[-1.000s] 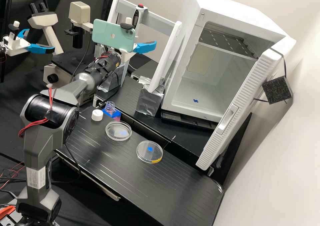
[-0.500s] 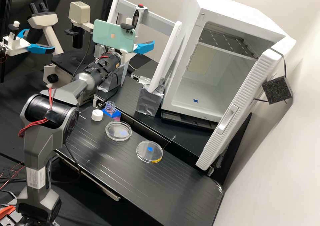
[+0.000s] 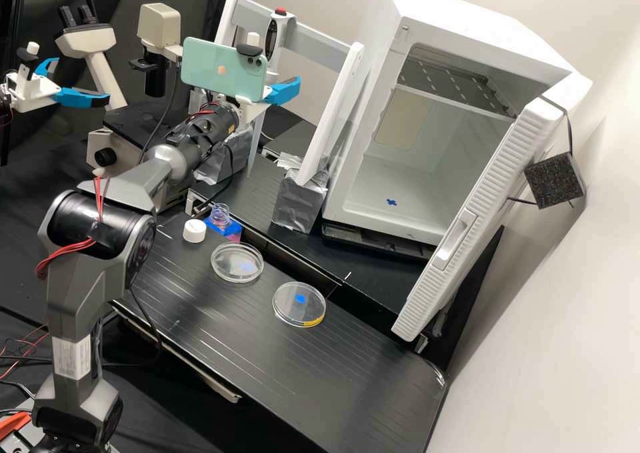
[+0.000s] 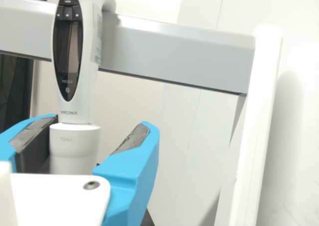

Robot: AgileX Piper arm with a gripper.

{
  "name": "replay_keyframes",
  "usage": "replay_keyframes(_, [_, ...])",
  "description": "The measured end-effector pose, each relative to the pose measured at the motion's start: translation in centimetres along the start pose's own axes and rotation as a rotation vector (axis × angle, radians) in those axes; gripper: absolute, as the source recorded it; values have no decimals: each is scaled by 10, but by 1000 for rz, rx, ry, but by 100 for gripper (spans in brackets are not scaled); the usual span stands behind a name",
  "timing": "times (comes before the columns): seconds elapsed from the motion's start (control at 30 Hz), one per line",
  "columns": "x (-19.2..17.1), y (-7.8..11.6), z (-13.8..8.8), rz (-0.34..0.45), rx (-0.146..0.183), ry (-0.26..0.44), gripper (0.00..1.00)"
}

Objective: Use the pipette

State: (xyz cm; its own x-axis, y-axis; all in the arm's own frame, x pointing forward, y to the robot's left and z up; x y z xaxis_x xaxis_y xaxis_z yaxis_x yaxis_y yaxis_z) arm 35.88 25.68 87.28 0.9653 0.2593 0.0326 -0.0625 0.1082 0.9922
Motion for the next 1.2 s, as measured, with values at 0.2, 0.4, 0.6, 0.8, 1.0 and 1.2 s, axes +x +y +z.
replay_keyframes(0.2, [0, -1, -2, -4, -2, 3, 0])
replay_keyframes(0.4, [-1, -2, -3, -6, -1, 5, 0])
replay_keyframes(0.6, [-1, -3, -4, -14, 0, 8, 0])
replay_keyframes(0.8, [-1, -5, -5, -19, 9, 6, 0])
replay_keyframes(1.0, [-1, -5, -5, -19, 9, 6, 0])
replay_keyframes(1.2, [-2, -6, -7, -23, 14, 10, 0])
